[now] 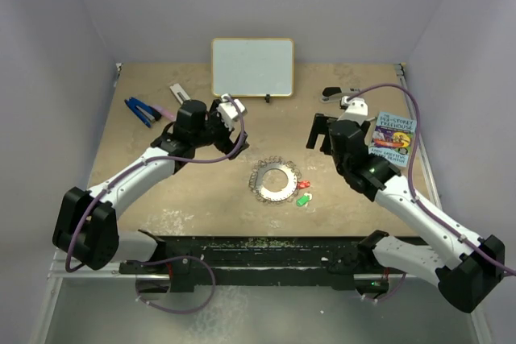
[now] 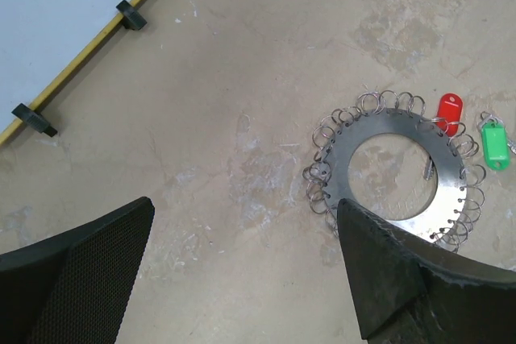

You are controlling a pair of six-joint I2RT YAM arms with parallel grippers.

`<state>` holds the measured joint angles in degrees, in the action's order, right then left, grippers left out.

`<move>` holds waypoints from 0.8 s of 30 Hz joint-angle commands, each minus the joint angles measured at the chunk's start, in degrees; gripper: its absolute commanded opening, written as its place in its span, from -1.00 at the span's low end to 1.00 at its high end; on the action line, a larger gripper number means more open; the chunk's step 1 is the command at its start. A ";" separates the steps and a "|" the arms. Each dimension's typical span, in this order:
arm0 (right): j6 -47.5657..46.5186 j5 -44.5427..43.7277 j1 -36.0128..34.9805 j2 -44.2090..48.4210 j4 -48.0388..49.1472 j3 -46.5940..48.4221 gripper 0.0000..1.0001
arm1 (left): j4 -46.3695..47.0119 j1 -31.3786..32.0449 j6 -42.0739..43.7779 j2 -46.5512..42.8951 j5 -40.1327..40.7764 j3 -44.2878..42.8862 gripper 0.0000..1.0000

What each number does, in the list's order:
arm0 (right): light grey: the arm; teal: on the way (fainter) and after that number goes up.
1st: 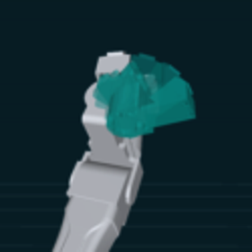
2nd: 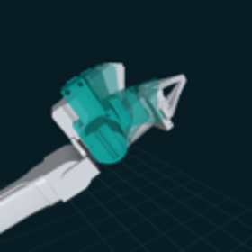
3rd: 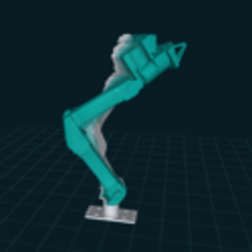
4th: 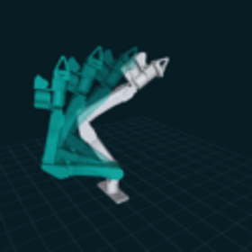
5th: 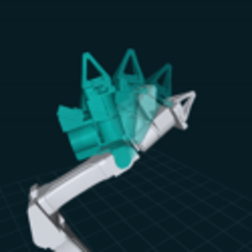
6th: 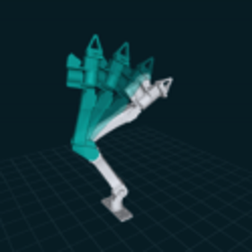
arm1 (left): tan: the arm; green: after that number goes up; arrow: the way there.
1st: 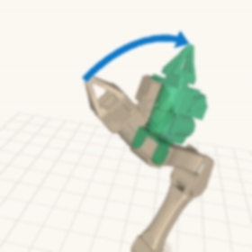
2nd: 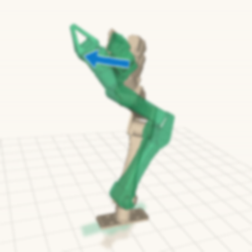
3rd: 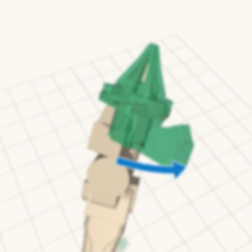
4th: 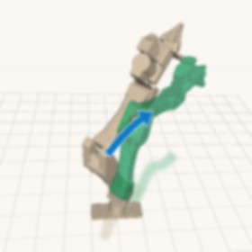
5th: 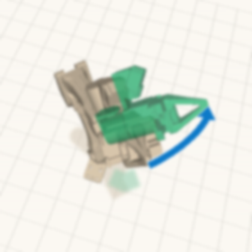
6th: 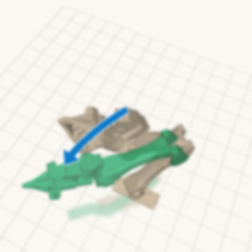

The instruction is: Put the keys on the keyring

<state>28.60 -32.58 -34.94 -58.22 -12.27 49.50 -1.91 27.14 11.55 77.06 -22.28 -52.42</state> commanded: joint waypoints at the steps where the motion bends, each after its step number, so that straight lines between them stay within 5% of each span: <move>1: 1.70 -5.52 -1.17 1.39 -0.23 1.71 0.99 | 1.97 0.24 -1.91 -0.22 -0.48 0.52 0.97; 10: 3.18 -12.99 -1.15 7.42 -6.54 2.13 0.99 | 2.14 0.20 -1.73 -0.54 -2.38 1.28 0.97; 15: -1.33 -3.83 -1.09 8.29 -3.62 -1.29 0.97 | 2.07 0.20 -1.72 -1.10 -2.43 1.27 0.97; 18: -2.44 -3.72 -1.13 4.23 -6.77 0.73 0.76 | 2.40 0.20 -1.81 -1.53 -3.43 1.49 0.97; 24: -0.32 3.95 -1.25 -2.83 -9.04 2.18 0.55 | 5.69 0.30 -0.94 -2.72 -14.84 3.85 0.97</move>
<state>27.59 -34.15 -35.97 -58.94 -19.75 49.87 -1.28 27.14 10.96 76.90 -27.92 -50.35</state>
